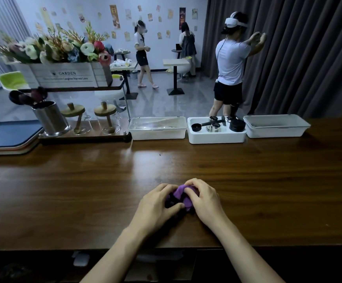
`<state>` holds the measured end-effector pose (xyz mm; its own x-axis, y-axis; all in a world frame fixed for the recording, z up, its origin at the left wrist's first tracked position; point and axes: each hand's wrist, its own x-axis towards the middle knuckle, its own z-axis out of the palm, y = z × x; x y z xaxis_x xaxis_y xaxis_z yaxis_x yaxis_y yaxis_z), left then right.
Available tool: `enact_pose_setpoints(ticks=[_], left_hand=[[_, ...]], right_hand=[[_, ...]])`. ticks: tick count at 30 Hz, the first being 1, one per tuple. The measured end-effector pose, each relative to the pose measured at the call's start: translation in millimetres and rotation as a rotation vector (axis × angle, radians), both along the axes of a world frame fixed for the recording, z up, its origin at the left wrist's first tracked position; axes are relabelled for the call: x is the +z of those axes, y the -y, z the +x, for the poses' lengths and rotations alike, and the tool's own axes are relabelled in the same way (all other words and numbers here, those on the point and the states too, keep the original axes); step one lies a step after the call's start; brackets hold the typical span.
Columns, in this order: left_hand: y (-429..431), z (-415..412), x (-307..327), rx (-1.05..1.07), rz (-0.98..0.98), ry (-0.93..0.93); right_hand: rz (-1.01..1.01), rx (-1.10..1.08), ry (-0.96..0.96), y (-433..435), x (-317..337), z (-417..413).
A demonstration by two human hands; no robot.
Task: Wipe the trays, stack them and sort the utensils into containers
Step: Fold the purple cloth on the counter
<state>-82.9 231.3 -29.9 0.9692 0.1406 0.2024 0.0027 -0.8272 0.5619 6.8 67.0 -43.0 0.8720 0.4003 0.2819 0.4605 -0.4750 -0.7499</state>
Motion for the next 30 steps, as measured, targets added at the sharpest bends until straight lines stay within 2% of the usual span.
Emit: enact_pose_setpoints(ticks=[5, 11, 14, 20, 23, 28, 30], left_hand=[[-5, 10, 17, 0.071, -0.202, 0.106], [-15, 19, 23, 0.139, -0.352, 0.217], [-23, 21, 21, 0.165, -0.433, 0.262], [-40, 26, 34, 0.137, -0.544, 0.329], [-49, 29, 50, 0.127, -0.49, 0.363], [-63, 25, 54, 0.054, -0.277, 0.407], [-69, 13, 38, 0.024, -0.114, 0.368]], right_hand=[[0.083, 0.013, -0.022, -7, 12, 2], [0.02, 0.067, -0.161, -10, 3, -2], [0.111, 0.012, -0.19, -12, 3, 0], [0.313, -0.006, -0.107, -14, 31, 15], [0.298, -0.044, 0.003, -14, 53, 23], [0.086, -0.05, 0.481, -6, 72, 18], [-0.014, 0.046, 0.451, -3, 59, 13]])
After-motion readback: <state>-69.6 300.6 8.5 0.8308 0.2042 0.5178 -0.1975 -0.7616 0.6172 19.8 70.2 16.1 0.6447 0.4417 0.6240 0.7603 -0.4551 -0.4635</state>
